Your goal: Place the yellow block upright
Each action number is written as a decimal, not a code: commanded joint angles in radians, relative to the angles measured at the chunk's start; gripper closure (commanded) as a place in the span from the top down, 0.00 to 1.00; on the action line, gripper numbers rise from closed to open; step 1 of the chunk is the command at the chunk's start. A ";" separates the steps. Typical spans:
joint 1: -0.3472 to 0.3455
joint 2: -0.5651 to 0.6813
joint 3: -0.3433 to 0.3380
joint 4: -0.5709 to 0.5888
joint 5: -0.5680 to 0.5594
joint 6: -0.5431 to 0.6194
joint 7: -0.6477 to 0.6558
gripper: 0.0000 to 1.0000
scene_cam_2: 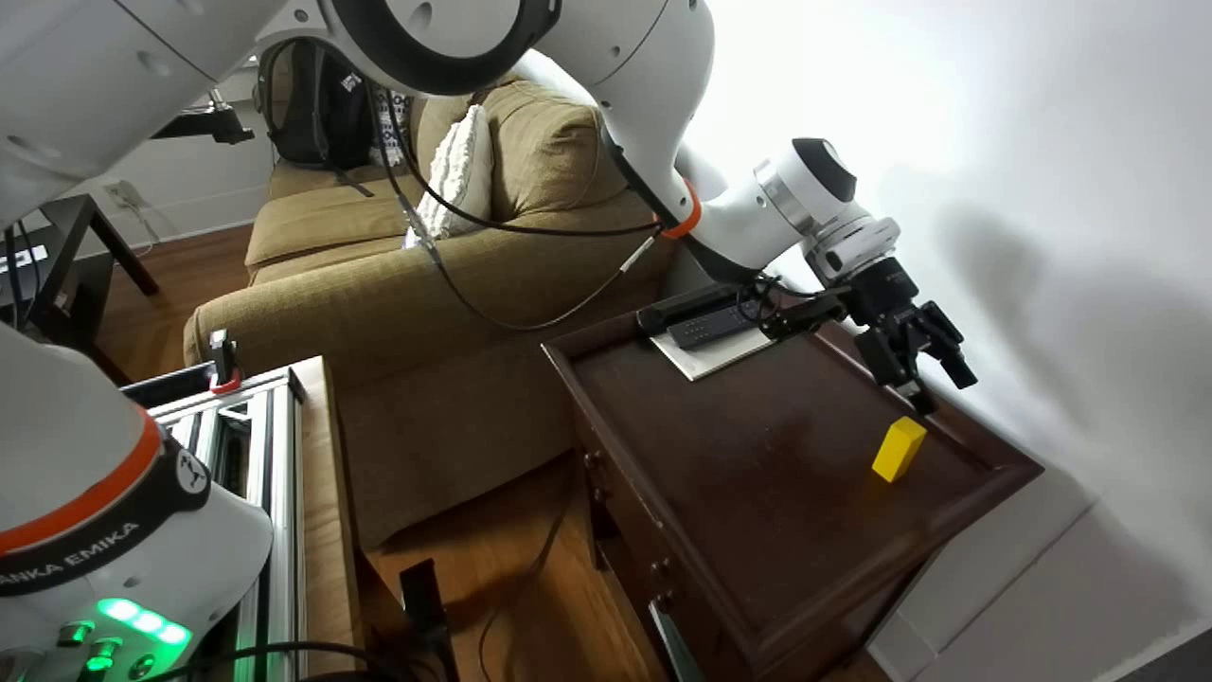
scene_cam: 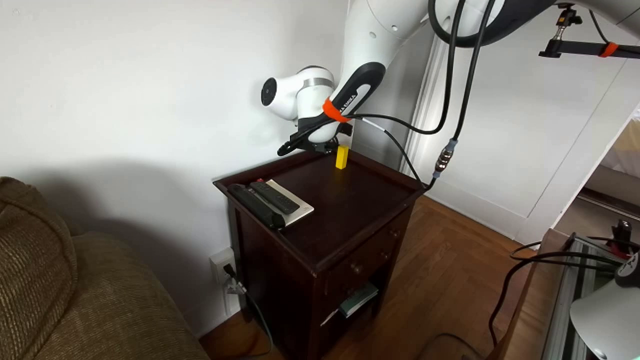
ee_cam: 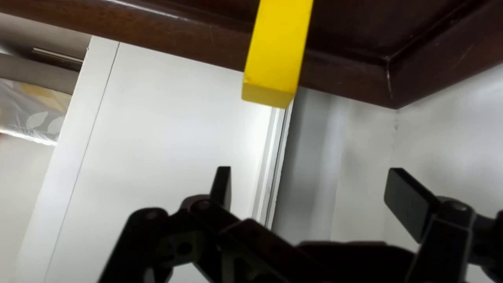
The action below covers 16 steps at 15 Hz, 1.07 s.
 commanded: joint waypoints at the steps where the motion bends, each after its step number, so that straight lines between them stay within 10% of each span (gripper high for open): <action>1: -0.053 -0.076 0.068 -0.051 0.072 0.026 -0.146 1.00; 16: -0.103 -0.244 0.069 -0.162 0.480 0.091 -0.560 1.00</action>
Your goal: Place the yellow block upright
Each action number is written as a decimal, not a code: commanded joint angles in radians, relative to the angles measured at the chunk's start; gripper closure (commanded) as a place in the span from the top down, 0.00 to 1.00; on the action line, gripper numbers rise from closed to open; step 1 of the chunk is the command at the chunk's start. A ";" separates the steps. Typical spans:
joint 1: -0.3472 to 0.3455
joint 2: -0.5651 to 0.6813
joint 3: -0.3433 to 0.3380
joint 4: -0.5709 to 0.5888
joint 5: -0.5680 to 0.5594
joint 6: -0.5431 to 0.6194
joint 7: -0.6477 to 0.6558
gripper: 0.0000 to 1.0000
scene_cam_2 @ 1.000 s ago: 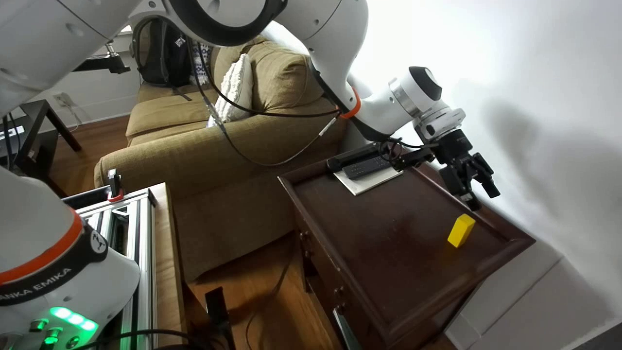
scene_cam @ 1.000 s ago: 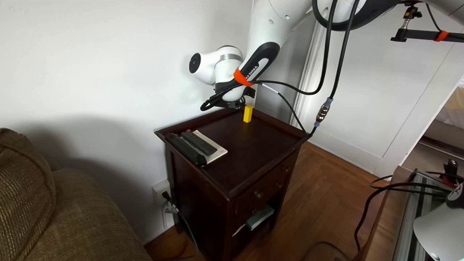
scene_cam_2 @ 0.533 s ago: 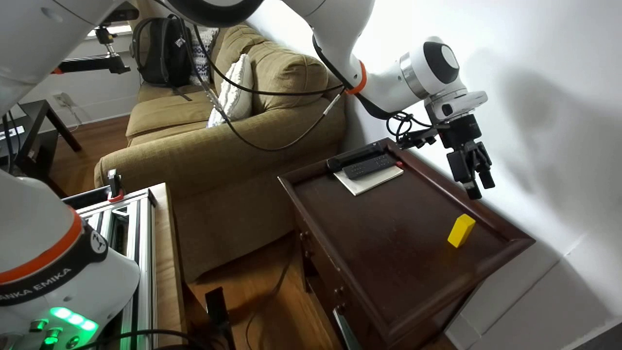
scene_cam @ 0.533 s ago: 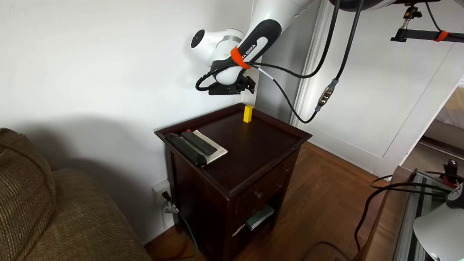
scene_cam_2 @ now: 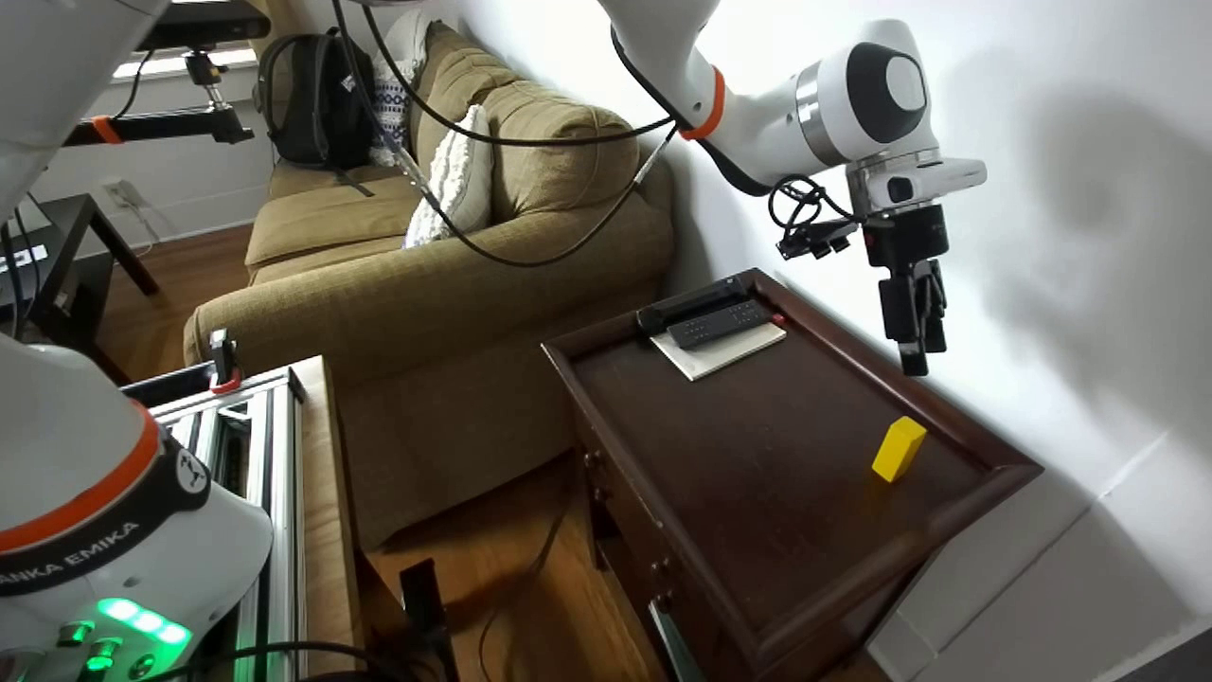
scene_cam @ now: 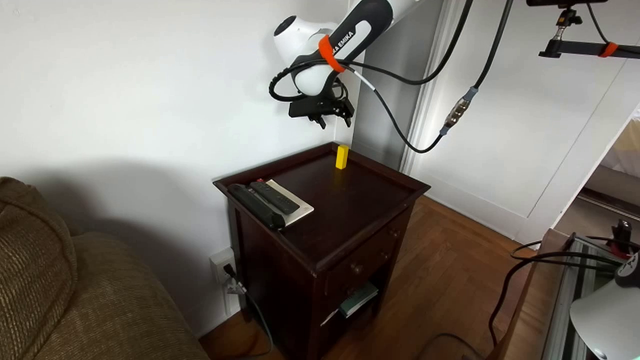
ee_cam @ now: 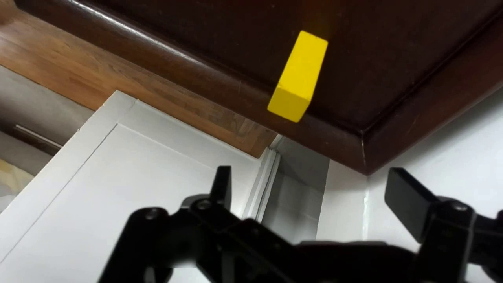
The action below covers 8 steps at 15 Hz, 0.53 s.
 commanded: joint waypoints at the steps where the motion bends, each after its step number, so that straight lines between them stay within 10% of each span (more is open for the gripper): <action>1: -0.002 -0.075 -0.018 -0.108 0.095 0.049 -0.036 1.00; 8: 0.009 -0.171 -0.071 -0.224 0.169 0.063 -0.019 1.00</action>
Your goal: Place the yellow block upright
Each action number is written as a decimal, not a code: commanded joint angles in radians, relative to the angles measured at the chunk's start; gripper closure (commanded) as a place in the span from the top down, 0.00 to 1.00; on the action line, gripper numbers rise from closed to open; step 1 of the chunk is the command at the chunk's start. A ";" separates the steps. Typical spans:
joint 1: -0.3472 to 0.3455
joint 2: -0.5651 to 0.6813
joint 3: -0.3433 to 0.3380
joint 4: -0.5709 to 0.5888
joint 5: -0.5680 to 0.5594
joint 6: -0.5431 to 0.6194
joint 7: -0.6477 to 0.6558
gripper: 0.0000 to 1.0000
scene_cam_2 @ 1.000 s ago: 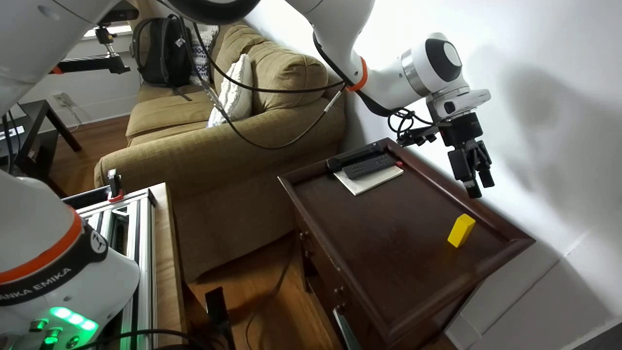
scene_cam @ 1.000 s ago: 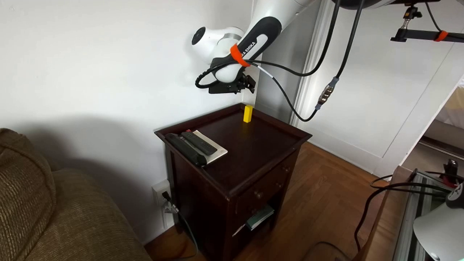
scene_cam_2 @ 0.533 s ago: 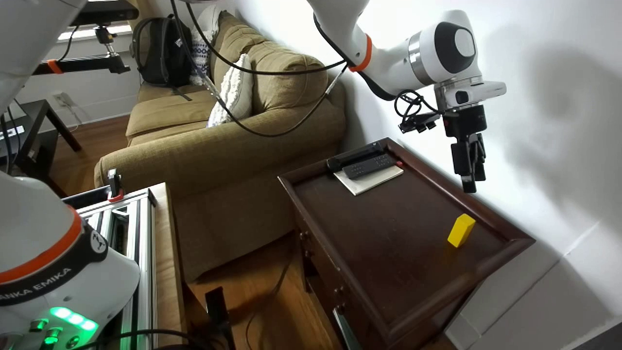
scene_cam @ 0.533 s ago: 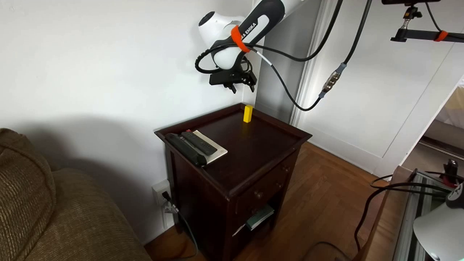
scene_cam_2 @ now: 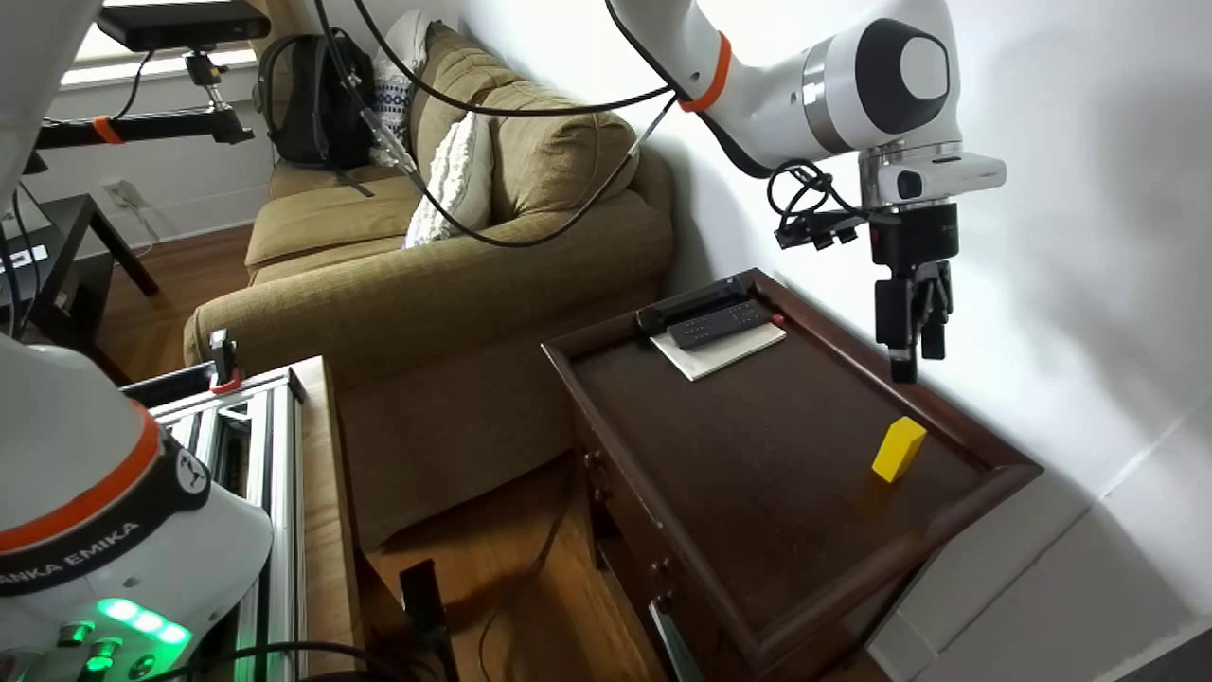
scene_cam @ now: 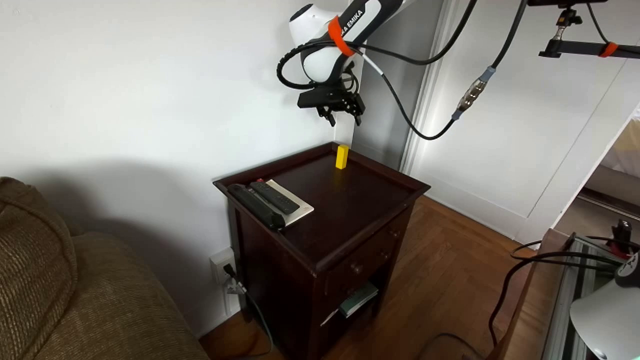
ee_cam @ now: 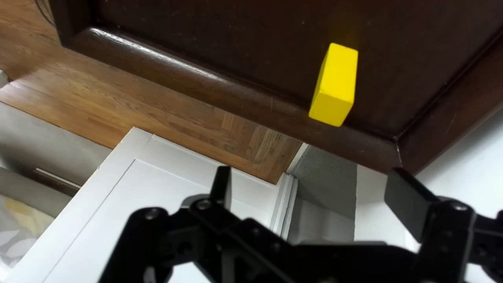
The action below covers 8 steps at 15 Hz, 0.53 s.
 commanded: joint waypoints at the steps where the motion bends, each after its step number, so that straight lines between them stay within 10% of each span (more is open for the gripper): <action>1: 0.011 -0.088 -0.029 -0.119 0.041 0.049 -0.001 1.00; 8: 0.018 -0.073 -0.042 -0.082 0.031 0.013 -0.009 1.00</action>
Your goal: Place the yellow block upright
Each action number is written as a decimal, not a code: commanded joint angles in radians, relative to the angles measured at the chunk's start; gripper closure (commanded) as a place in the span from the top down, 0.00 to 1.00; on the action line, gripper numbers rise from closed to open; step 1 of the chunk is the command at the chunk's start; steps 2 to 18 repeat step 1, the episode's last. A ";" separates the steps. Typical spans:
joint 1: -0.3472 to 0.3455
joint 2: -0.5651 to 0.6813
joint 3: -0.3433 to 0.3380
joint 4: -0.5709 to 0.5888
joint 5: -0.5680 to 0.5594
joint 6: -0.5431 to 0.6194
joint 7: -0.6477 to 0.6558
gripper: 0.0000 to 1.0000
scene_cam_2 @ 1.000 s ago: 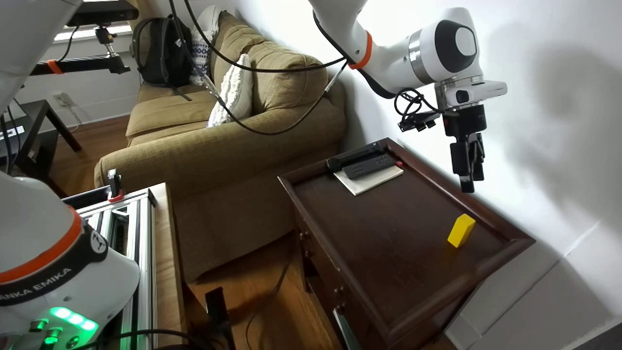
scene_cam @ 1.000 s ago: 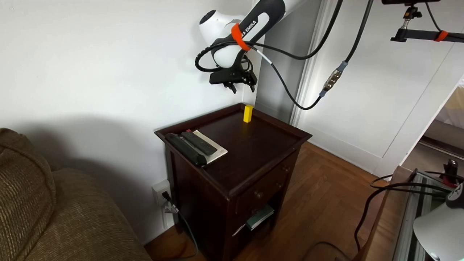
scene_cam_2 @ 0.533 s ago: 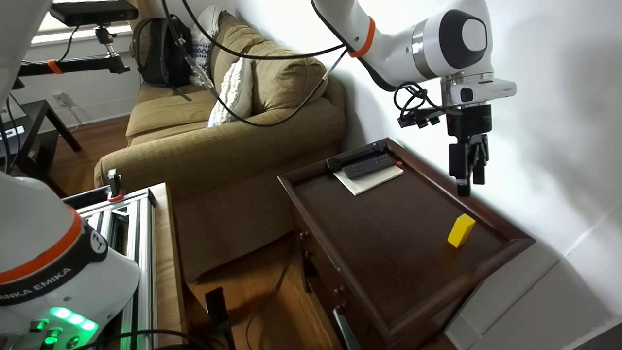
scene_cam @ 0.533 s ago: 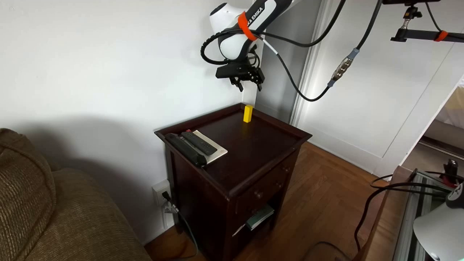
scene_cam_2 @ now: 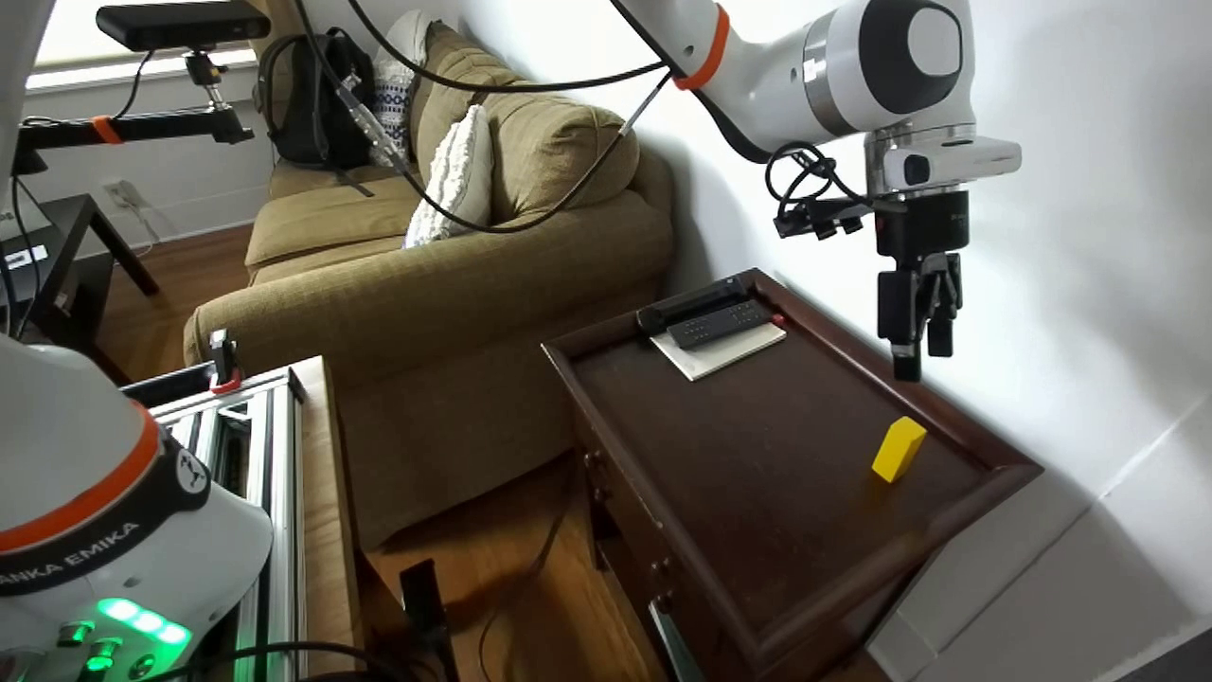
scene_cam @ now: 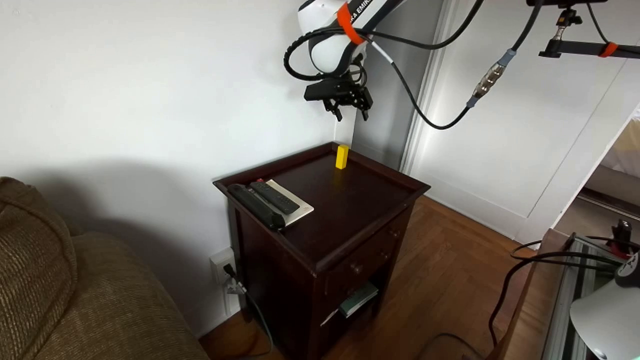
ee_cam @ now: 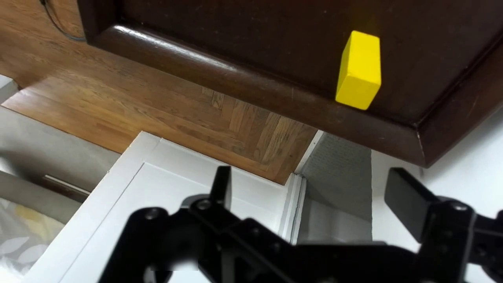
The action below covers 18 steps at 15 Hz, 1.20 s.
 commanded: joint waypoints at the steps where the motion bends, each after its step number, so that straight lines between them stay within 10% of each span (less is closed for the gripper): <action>1: 0.017 0.003 -0.022 0.000 0.018 0.003 -0.009 1.00; 18: 0.017 0.003 -0.022 0.000 0.018 0.003 -0.009 1.00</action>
